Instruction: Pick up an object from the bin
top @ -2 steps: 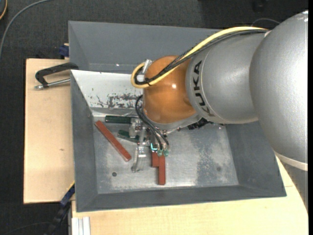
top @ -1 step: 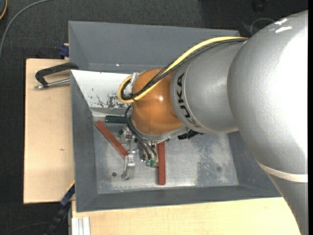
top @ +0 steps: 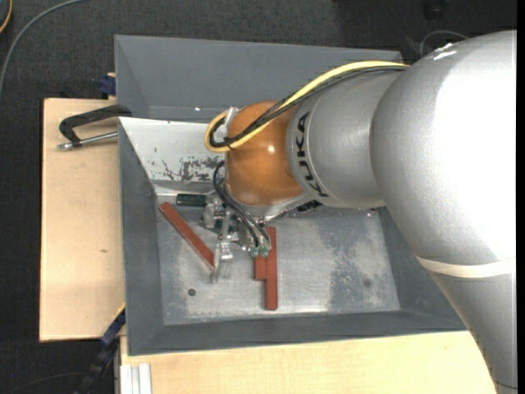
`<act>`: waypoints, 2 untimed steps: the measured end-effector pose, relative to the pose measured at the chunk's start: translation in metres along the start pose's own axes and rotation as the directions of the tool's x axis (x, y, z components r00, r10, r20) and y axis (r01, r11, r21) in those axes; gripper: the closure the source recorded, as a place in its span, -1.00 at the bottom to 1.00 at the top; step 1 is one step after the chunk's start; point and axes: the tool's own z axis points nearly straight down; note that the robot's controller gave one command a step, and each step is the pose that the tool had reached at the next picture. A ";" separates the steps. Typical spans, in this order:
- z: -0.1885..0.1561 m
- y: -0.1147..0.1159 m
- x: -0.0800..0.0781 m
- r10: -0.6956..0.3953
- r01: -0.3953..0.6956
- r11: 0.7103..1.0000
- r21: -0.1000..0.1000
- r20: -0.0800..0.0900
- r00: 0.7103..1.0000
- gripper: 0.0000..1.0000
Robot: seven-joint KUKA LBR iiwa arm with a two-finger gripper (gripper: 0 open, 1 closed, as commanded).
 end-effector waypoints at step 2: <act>-0.005 0.001 0.031 0.025 -0.025 1.000 -0.003 0.006 1.000 1.00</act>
Offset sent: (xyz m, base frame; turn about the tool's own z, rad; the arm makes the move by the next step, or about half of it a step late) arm -0.0353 -0.0030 0.0002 0.0248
